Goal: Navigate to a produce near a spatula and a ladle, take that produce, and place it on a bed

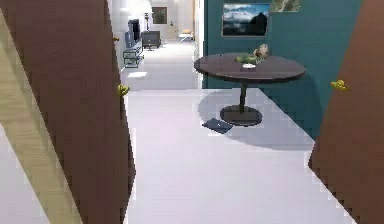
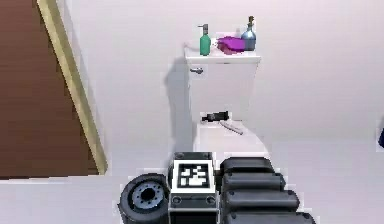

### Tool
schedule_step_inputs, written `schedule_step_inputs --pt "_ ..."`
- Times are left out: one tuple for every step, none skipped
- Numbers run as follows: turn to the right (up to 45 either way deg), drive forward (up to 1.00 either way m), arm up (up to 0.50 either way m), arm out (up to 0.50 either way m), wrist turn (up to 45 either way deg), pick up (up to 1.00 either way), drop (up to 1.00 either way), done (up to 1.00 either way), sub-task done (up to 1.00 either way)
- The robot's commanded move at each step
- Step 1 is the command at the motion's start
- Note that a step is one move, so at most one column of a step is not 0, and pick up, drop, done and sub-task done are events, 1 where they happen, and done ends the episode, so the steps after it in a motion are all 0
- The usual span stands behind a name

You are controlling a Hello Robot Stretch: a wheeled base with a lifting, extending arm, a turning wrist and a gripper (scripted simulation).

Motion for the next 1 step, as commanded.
schedule_step_inputs --pt "0.0 1.0 0.0 0.0 0.0 0.0 0.0 0.0 0.0"
